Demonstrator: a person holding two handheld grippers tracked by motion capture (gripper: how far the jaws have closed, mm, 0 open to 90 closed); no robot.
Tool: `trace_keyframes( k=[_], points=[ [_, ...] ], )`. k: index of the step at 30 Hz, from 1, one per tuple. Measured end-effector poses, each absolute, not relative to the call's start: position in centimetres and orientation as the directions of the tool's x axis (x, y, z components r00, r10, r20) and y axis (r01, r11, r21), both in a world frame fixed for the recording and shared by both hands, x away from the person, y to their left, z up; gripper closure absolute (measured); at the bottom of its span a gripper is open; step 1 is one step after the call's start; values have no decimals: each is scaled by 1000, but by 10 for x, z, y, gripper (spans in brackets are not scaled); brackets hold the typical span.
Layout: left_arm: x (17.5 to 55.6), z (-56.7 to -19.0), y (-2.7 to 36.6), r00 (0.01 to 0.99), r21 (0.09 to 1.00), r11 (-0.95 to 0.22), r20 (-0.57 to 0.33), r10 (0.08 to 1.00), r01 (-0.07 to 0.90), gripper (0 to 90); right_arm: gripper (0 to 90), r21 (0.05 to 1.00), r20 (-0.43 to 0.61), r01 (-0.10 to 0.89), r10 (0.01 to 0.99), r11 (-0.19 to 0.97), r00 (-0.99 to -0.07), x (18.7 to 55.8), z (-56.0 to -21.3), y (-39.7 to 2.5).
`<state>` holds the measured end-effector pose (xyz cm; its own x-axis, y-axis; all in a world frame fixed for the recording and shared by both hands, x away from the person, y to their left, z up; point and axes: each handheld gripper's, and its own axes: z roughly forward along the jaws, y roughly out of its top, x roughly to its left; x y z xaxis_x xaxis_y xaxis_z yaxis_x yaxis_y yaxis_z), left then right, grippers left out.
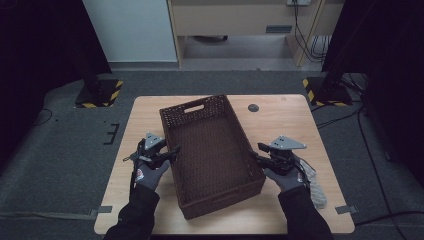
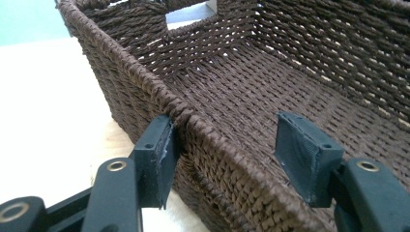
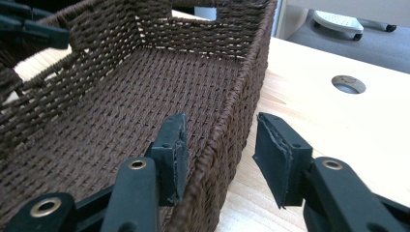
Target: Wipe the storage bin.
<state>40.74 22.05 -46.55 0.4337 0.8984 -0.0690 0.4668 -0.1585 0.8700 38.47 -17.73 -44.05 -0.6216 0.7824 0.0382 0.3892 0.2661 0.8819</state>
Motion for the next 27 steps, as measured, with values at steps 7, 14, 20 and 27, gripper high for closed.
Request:
trace_keyframes(
  k=[7, 14, 20, 27],
  points=[
    [415, -464, 221, 439, 873, -161, -66, 896, 460, 428, 643, 855, 28, 415, 773, 310, -634, 388, -450, -165],
    [398, -453, 229, 441, 884, -142, -79, 894, 446, 369, 671, 854, 34, 429, 790, 295, -612, 381, -450, -162],
    [390, -458, 227, 456, 877, -152, -83, 886, 455, 379, 649, 851, 64, 447, 790, 276, -610, 366, -448, -156],
    [394, -463, 225, 462, 867, -166, -81, 883, 470, 439, 588, 878, 69, 410, 782, 246, -619, 371, -441, -160]
  ],
)
